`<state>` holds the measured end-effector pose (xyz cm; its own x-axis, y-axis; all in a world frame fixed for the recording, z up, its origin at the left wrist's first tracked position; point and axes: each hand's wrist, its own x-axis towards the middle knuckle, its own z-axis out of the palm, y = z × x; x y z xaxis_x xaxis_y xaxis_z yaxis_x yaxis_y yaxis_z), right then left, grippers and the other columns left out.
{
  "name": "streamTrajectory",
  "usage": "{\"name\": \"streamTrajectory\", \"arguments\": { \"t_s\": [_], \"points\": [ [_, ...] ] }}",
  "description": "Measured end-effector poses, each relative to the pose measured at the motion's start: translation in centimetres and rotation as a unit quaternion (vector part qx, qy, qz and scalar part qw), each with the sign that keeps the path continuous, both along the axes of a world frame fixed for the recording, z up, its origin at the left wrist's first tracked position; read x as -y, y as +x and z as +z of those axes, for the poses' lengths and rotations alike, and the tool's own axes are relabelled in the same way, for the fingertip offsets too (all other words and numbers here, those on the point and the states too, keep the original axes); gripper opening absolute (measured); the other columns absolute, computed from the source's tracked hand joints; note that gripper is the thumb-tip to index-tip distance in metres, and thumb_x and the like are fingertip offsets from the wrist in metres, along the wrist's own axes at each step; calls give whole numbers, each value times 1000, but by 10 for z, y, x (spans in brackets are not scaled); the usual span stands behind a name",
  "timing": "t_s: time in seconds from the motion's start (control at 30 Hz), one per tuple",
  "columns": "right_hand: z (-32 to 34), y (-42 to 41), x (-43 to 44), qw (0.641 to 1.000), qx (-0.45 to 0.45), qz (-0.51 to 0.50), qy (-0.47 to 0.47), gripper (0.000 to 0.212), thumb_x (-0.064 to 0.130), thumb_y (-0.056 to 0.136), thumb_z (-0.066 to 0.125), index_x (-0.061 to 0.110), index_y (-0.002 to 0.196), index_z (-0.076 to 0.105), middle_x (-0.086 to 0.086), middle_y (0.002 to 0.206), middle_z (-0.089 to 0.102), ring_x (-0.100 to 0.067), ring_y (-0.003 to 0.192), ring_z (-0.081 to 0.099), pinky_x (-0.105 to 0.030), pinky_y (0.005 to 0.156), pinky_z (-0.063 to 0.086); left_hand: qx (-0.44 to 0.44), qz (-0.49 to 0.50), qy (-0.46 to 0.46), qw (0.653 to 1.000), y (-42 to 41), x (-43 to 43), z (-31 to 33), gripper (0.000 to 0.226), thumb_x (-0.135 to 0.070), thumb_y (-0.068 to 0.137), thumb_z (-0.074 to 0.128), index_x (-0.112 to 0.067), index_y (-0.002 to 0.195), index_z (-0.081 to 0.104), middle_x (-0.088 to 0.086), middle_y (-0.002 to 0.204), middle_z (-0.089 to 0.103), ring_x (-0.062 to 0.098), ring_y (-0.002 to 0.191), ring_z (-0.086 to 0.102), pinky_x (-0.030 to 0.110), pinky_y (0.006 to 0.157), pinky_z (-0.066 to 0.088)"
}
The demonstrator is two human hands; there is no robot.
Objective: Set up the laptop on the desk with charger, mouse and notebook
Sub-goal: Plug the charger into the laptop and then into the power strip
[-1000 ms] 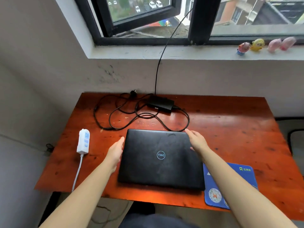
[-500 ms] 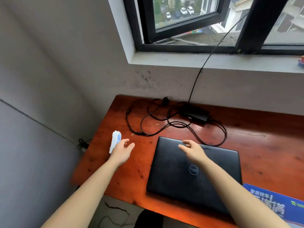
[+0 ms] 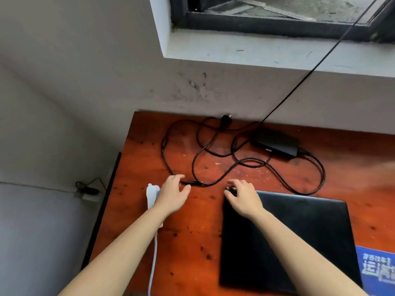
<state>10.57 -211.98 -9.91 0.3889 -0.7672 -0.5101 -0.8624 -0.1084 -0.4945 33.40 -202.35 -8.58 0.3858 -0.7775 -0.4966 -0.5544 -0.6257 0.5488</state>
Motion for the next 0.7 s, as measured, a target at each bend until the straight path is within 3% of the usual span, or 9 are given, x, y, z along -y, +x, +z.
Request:
{"name": "streamTrajectory", "arguments": {
  "t_s": [0.17,0.37,0.53,0.7],
  "points": [
    [-6,2,-4,997,-44,51,-34,47,38,99,53,24,143,49,-5,137,55,-26,124,45,-39,104,42,131,-153,19,979,-7,5,-27,54,-39,97,53,-22,147,41,-1,148,43,23,136,32,41,107,41],
    [-5,19,9,982,-127,129,-58,48,41,100,47,24,145,44,-11,126,50,-31,116,48,-44,97,46,213,-172,-17,962,-12,-3,-41,33,-33,96,59,-26,128,61,0,125,57,22,117,44,36,95,45],
    [-5,24,19,976,-130,167,-43,71,43,99,46,37,160,10,-11,126,46,-29,113,48,-41,91,47,212,-187,-37,958,-14,-18,-44,20,-30,95,62,-26,114,67,-1,115,62,22,111,48,36,92,44],
    [-15,-15,9,988,-54,93,-113,52,46,102,45,23,149,46,-7,138,50,-28,127,45,-43,106,38,188,-212,-109,953,-29,-24,-41,16,-23,92,67,-22,109,69,-2,104,62,22,104,53,37,87,47]
  ]
}}
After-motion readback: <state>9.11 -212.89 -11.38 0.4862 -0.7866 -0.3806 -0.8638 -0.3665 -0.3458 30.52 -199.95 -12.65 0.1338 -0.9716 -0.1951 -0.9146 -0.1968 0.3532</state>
